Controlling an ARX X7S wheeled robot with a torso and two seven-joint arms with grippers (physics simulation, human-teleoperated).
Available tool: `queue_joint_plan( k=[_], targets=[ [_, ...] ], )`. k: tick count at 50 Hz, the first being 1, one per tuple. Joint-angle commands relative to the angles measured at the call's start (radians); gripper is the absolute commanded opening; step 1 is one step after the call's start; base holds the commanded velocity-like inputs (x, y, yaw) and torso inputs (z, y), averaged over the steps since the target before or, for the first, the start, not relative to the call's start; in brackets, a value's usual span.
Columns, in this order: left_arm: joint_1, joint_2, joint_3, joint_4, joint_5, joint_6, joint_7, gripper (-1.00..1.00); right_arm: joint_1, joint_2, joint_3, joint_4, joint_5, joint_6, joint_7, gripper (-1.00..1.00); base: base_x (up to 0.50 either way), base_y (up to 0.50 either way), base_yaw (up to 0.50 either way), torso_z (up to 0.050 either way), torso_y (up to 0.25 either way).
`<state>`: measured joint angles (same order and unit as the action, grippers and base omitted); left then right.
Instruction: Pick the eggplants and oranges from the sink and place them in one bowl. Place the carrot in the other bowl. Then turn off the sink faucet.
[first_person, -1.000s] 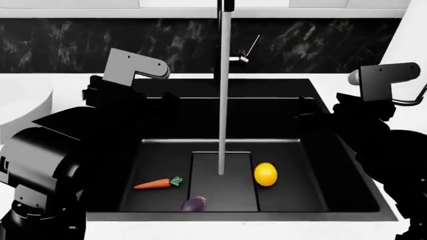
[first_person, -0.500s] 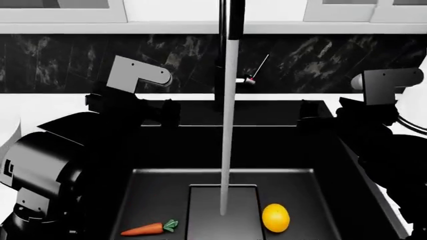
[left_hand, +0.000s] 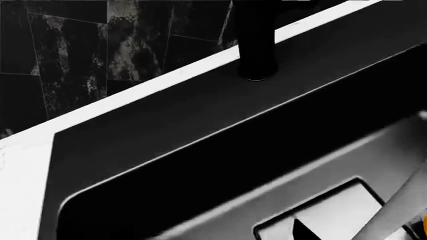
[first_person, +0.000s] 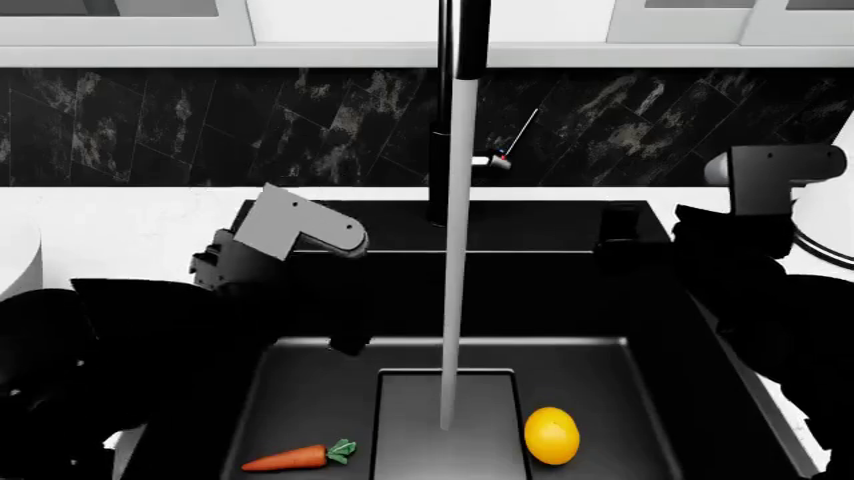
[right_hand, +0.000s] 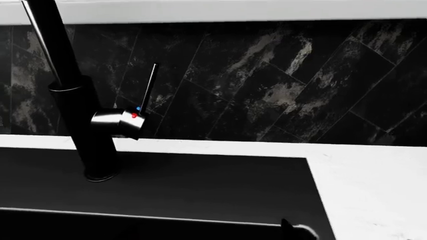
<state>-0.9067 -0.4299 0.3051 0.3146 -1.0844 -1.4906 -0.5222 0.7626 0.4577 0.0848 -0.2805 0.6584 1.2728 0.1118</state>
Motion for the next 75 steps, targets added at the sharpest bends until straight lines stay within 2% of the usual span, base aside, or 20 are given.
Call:
queue_joint_plan(
  k=[1, 6, 12, 17, 23, 31, 37, 48, 54, 73, 75],
  targets=[
    [0.040, -0.089, 0.067, 0.025, -0.603, -0.039, -0.388, 1.00, -0.015, -0.013, 0.012, -0.001, 0.034, 0.018, -0.013, 1.00, 0.00, 0.00, 0.00, 0.000, 0.000],
    [0.068, -0.075, 0.119, -0.018, -0.667, -0.020, -0.399, 1.00, -0.019, -0.014, -0.001, 0.013, 0.034, 0.008, -0.022, 1.00, 0.00, 0.00, 0.00, 0.000, 0.000],
    [0.073, -0.047, 0.175, -0.093, -0.641, -0.016, -0.353, 1.00, -0.018, -0.015, -0.012, 0.024, 0.031, 0.001, -0.023, 1.00, 0.00, 0.00, 0.00, 0.000, 0.000],
    [0.091, -0.038, 0.222, -0.119, -0.689, -0.002, -0.405, 1.00, -0.022, -0.016, -0.019, 0.040, 0.028, -0.005, -0.024, 1.00, 0.00, 0.00, 0.00, 0.000, 0.000],
    [0.105, -0.034, 0.289, -0.161, -0.857, 0.047, -0.496, 1.00, -0.025, -0.009, -0.020, 0.049, 0.027, -0.011, -0.027, 1.00, 0.00, 0.00, 0.00, 0.000, 0.000],
    [0.061, -0.028, 0.364, -0.253, -0.989, 0.104, -0.577, 1.00, -0.021, 0.009, -0.020, 0.039, 0.041, 0.024, -0.022, 1.00, 0.00, 0.00, 0.00, 0.000, 0.000],
    [0.050, 0.007, 0.363, -0.373, -0.828, 0.059, -0.424, 1.00, -0.032, 0.013, -0.024, 0.057, 0.037, 0.006, -0.031, 1.00, 0.00, 0.00, 0.00, 0.000, 0.000],
    [0.042, 0.036, 0.422, -0.454, -0.681, 0.039, -0.286, 1.00, -0.051, 0.013, -0.025, 0.070, 0.035, -0.015, -0.034, 1.00, 0.00, 0.00, 0.00, 0.000, 0.000],
    [0.029, 0.061, 0.479, -0.501, -0.529, 0.064, -0.161, 1.00, -0.060, 0.017, -0.009, 0.056, 0.047, -0.002, -0.026, 1.00, 0.00, 0.00, 0.00, 0.000, 0.000],
    [-0.016, 0.150, 0.668, -0.609, -0.280, 0.141, 0.056, 1.00, -0.066, -0.006, -0.002, 0.068, 0.070, -0.004, -0.025, 1.00, 0.00, 0.00, 0.00, 0.000, 0.000],
    [-0.011, 0.164, 0.679, -0.615, -0.279, 0.138, 0.053, 1.00, -0.069, -0.005, -0.001, 0.064, 0.072, -0.004, -0.023, 1.00, 0.00, 0.00, 0.00, 0.000, 0.000]
  ],
)
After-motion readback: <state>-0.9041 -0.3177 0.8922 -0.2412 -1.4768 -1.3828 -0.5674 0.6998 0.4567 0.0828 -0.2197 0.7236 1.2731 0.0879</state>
